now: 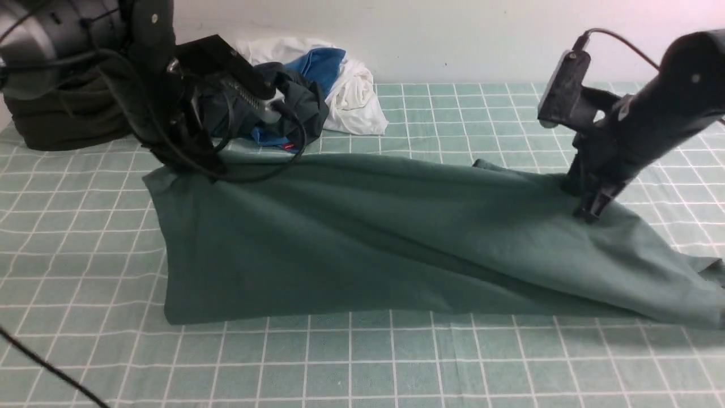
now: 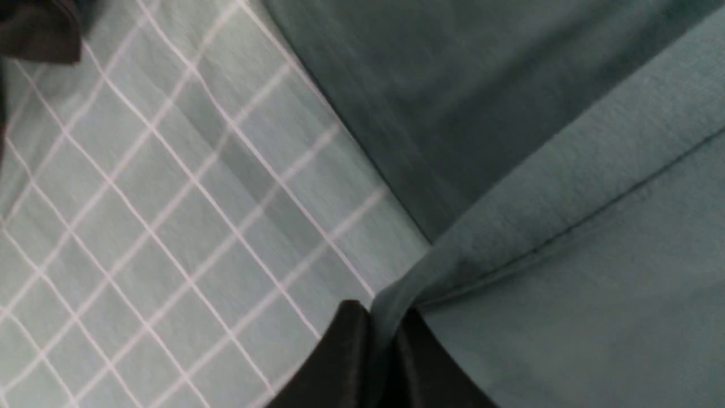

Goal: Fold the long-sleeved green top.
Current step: Use both arms to drag the lower edge of the fabric forward and fold it over the upper edge

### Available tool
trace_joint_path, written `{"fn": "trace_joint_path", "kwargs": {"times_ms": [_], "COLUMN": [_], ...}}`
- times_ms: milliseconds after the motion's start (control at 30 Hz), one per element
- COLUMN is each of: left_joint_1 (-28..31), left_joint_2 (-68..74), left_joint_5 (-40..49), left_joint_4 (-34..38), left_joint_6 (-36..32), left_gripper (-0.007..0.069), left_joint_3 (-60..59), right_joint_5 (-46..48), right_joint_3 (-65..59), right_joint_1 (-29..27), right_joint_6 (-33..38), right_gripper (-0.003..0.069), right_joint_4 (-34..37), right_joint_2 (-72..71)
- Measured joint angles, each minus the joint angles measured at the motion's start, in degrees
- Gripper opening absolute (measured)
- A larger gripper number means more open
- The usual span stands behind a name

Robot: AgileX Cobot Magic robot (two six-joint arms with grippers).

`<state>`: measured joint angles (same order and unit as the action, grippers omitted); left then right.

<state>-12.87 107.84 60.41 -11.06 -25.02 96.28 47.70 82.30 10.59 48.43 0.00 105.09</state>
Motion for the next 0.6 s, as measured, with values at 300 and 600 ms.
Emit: {"fn": "trace_joint_path", "kwargs": {"times_ms": [300, 600], "left_joint_1": [2.63, 3.82], "left_joint_2": [19.77, 21.54], "left_joint_5": [-5.11, -6.34], "left_joint_4": [0.31, 0.33], "left_joint_6": [-0.18, 3.83], "left_gripper": [0.0036, 0.028], "left_joint_3": [15.2, 18.41], "right_joint_5": [-7.94, 4.69], "right_joint_3": [11.64, 16.47], "right_joint_1": [-0.44, -0.84], "right_joint_6": [-8.45, -31.8], "right_gripper": [0.0101, 0.0368], "right_joint_4": [-3.25, -8.88], "right_joint_2": [14.01, 10.14]}}
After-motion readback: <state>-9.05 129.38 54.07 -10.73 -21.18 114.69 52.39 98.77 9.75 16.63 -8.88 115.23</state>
